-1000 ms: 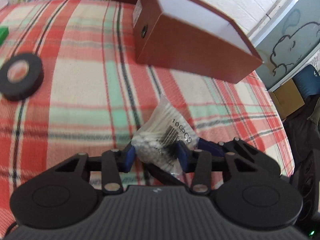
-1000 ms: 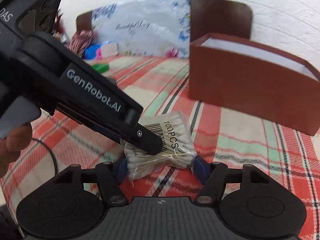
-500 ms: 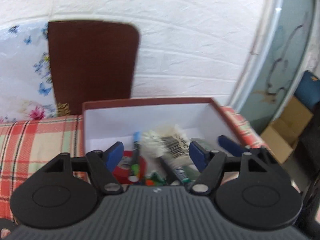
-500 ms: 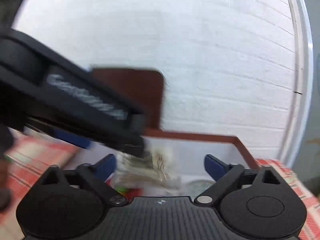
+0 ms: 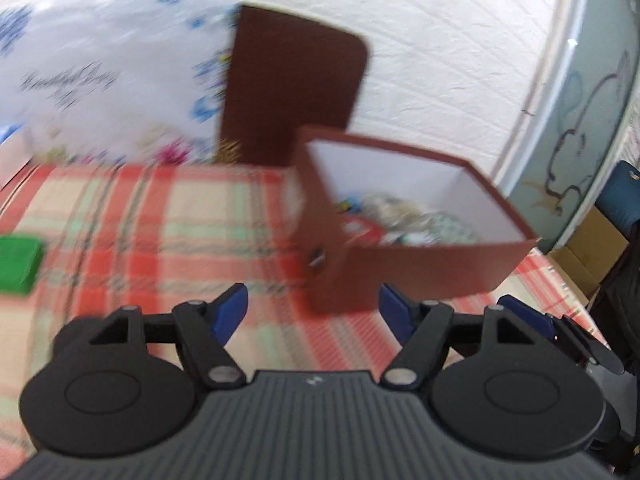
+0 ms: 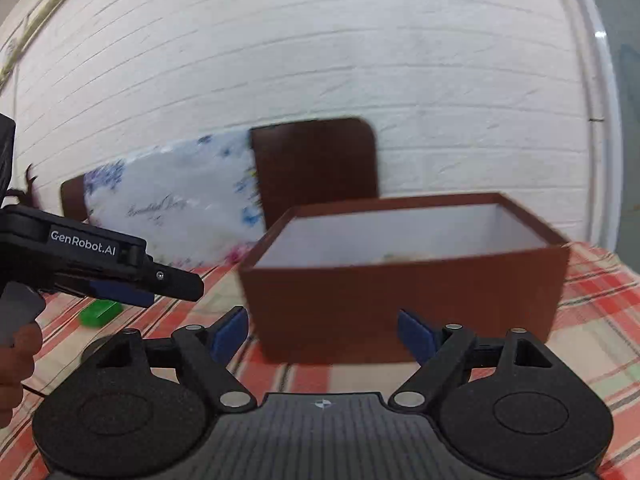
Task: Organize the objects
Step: 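Move the left tool toward the black tape roll, then grasp the black tape roll with the left tool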
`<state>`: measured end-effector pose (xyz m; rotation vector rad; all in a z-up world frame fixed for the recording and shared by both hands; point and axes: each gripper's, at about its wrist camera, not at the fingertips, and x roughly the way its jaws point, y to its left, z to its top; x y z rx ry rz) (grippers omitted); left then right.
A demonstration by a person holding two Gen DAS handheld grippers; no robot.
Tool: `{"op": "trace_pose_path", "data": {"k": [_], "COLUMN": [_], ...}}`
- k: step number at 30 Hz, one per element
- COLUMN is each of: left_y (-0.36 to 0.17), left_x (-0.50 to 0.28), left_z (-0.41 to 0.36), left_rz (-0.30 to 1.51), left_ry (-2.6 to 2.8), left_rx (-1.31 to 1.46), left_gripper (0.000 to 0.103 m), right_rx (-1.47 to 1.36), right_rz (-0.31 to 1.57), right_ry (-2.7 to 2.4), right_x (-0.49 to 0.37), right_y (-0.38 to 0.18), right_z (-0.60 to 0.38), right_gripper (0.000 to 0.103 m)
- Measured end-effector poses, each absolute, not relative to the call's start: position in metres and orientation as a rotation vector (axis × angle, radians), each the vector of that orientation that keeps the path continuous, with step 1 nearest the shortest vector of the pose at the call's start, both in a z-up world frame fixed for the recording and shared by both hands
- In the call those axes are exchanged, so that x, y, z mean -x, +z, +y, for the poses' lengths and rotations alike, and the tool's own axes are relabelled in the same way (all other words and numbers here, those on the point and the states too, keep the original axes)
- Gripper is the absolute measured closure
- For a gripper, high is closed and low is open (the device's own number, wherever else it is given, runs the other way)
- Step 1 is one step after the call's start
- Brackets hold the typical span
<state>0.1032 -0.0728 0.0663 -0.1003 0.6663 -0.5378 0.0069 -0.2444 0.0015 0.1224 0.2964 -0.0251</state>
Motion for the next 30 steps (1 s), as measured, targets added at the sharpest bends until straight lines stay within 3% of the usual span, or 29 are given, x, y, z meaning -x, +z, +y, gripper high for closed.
{"op": "trace_pose_path", "data": {"k": [5, 12, 30], "left_y": [0.039, 0.013, 0.02], "left_x": [-0.094, -0.093, -0.134], "left_z": [0.008, 0.082, 0.105], "left_rz": [0.743, 0.781, 0.783], "left_ry": [-0.397, -0.28, -0.299], "left_rx": [0.153, 0.228, 0.253], "left_gripper": [0.029, 0.029, 0.029], "right_rx": [-0.095, -0.024, 0.134], "right_rz": [0.424, 0.466, 0.56], "right_ry": [0.138, 0.175, 0.34], "right_x": [-0.014, -0.003, -0.059], "right_y": [-0.017, -0.015, -0.026], "right_z": [-0.188, -0.152, -0.09], "right_gripper": [0.024, 0.024, 0.023]}}
